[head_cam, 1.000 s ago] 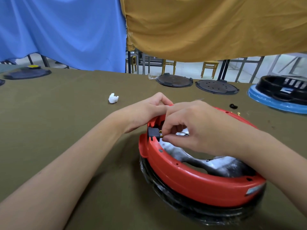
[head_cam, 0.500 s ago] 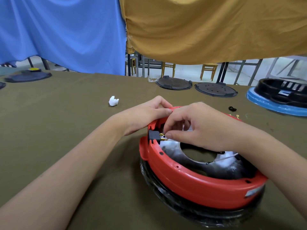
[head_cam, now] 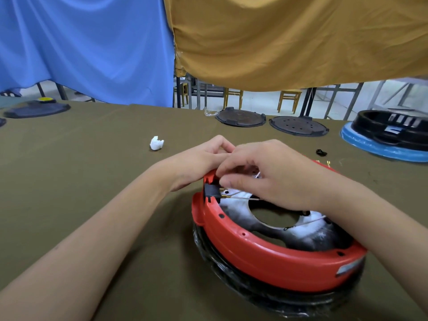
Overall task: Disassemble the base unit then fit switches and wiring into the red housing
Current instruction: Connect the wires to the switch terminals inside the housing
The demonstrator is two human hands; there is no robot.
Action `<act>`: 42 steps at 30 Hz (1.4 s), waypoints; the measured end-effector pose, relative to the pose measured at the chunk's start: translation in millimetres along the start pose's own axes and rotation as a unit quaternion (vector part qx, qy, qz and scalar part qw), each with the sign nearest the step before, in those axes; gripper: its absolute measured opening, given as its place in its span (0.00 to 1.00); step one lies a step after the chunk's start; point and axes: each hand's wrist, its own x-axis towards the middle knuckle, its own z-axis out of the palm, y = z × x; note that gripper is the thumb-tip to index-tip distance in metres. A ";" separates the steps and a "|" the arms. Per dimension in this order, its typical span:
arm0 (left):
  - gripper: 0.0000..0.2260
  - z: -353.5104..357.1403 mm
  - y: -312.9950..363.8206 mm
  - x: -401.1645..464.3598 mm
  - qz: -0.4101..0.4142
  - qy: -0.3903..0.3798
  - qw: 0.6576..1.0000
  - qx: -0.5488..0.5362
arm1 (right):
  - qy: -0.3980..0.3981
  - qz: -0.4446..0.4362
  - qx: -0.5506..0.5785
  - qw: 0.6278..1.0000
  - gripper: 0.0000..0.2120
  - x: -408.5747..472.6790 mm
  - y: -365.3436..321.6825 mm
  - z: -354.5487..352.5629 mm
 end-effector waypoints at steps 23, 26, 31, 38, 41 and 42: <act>0.16 -37.9 -6.6 1.3 -0.041 0.030 0.997 0.066 | 0.250 0.312 0.211 0.892 0.07 -48.2 135.1 -25.6; 0.14 -41.2 -7.7 0.9 -0.044 0.052 0.995 0.077 | 0.268 0.358 0.177 0.876 0.07 -53.8 151.6 -26.3; 0.11 -39.4 -14.8 5.9 -0.039 0.036 0.998 0.044 | 0.221 0.405 0.064 0.885 0.04 -60.3 161.0 -20.3; 0.11 -34.0 -10.3 6.2 -0.024 0.070 0.996 0.050 | 0.057 0.446 -0.046 0.892 0.11 -51.8 149.4 -11.6; 0.11 -30.4 -7.7 5.3 -0.030 0.076 0.995 0.063 | 0.037 0.452 -0.092 0.886 0.08 -51.4 147.3 -13.5; 0.11 -29.5 -7.3 5.5 -0.031 0.076 0.994 0.069 | 0.033 0.458 -0.109 0.882 0.09 -53.2 146.9 -16.2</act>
